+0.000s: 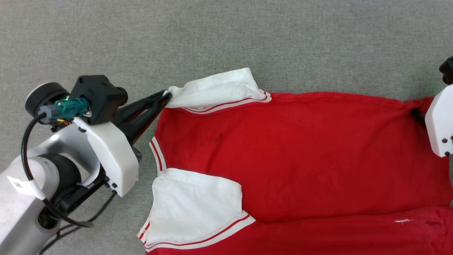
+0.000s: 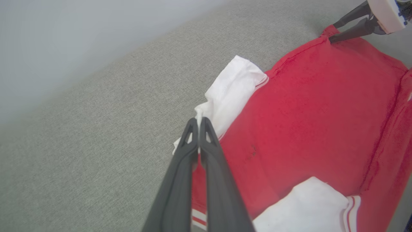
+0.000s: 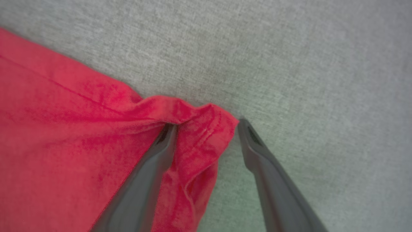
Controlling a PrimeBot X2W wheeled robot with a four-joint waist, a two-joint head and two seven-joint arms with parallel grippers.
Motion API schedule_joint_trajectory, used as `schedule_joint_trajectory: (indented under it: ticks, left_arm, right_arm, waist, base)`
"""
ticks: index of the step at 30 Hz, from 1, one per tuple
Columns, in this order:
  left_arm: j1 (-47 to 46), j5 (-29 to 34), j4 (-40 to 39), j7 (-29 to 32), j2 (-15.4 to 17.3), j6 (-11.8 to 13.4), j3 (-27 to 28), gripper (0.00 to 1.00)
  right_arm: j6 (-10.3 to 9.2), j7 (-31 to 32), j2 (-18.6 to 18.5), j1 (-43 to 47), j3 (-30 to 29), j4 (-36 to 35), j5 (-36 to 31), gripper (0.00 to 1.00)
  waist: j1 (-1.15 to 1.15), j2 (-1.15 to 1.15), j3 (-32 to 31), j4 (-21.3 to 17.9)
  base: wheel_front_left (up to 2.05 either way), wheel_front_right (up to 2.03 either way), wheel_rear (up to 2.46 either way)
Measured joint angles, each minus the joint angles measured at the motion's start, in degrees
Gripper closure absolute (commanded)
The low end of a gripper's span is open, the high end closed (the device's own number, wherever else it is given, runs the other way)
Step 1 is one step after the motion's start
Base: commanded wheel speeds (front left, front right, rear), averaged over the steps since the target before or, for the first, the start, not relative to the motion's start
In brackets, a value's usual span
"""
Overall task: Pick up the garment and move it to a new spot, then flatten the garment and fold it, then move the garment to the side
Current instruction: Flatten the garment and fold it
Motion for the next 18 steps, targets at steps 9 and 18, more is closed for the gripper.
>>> schedule_joint_trajectory:
  ticks: [9, 18]
  left_arm:
    - [1.88, 0.35, 4.21, -2.60, -0.13, 0.65, 0.32, 1.00]
    - [8.98, -2.07, 5.35, -5.56, 1.16, 3.86, 1.70, 1.00]
  right_arm:
    - [0.01, -5.56, 1.87, -0.20, -0.23, 3.63, 2.23, 1.00]
    - [0.01, -11.38, 2.63, 3.86, -1.78, 3.49, 6.06, 1.00]
  waist:
    - [0.01, 0.00, -2.29, -0.36]
    - [0.01, 0.00, -9.59, -1.74]
  base:
    - [0.00, 0.00, 0.00]
    - [0.00, 0.00, 0.00]
